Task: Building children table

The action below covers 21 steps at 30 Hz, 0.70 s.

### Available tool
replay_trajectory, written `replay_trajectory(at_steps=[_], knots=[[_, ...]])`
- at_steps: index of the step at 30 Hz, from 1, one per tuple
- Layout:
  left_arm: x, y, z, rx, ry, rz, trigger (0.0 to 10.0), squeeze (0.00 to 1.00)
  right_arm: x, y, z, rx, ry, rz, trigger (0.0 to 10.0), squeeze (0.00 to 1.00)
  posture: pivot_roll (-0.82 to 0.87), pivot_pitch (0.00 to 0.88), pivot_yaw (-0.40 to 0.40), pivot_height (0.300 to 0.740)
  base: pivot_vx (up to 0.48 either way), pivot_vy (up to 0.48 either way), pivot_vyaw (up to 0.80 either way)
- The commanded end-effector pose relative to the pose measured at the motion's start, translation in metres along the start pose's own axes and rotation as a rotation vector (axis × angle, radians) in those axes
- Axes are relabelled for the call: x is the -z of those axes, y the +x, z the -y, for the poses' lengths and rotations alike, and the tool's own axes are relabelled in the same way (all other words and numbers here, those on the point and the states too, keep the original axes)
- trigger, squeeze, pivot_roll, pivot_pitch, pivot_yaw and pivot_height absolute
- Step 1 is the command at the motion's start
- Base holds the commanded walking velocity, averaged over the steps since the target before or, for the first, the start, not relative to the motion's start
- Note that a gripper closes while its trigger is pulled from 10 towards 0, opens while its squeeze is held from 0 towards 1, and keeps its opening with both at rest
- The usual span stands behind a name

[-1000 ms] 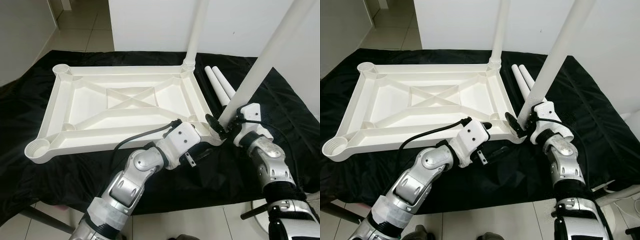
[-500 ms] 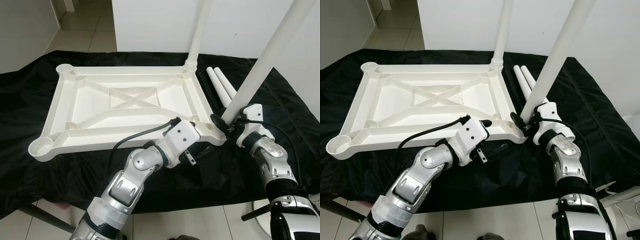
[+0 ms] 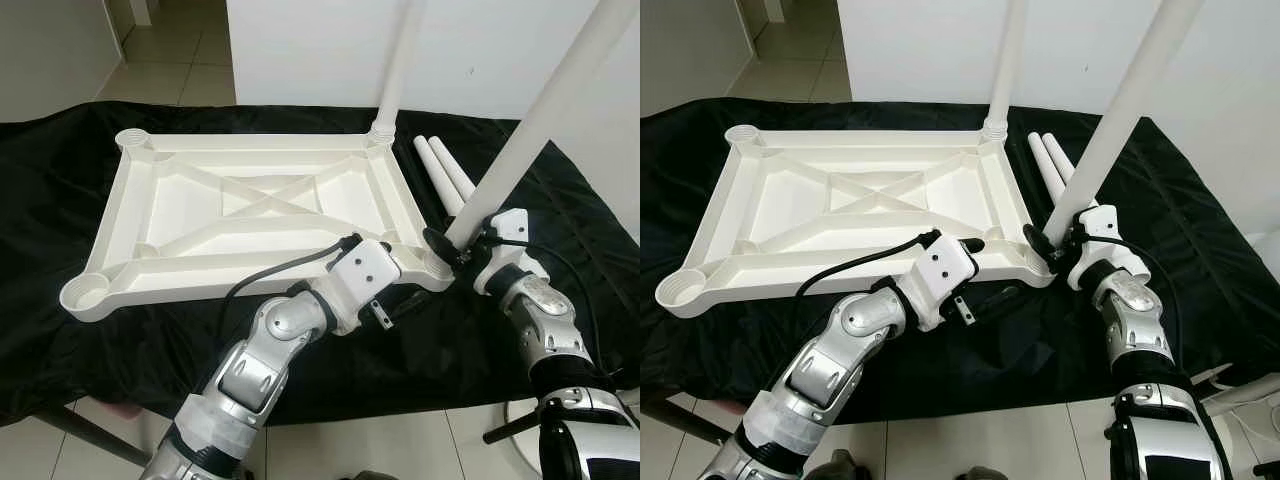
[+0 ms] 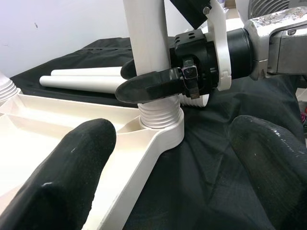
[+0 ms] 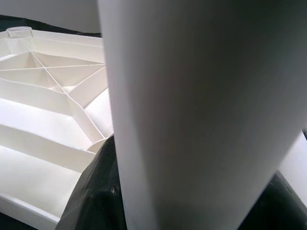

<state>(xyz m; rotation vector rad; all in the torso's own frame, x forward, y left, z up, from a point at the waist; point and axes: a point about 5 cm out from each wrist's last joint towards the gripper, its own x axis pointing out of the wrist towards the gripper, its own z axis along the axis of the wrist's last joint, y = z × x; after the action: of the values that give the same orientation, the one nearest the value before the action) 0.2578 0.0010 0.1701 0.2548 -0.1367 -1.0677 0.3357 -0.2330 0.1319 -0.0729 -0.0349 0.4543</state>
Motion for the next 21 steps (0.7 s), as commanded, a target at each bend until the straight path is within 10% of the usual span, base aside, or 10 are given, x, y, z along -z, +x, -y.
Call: replay_trajectory(at_steps=[1, 21], knots=[[-0.004, 0.001, -0.001, -0.034, 0.01, 0.018, 10.0, 0.0, 0.019, -0.005, -0.003, 0.02, 0.069, -0.071, 10.0, 0.0, -0.07, 0.023, -0.017, 0.74, 0.0, 0.0, 0.0], [-0.003, 0.0, 0.003, -0.031, 0.0, 0.02, 10.0, 0.0, 0.028, 0.005, -0.023, 0.361, 0.113, -0.113, 10.0, 0.0, -0.06, 0.02, -0.036, 0.74, 0.0, 0.0, 0.0]])
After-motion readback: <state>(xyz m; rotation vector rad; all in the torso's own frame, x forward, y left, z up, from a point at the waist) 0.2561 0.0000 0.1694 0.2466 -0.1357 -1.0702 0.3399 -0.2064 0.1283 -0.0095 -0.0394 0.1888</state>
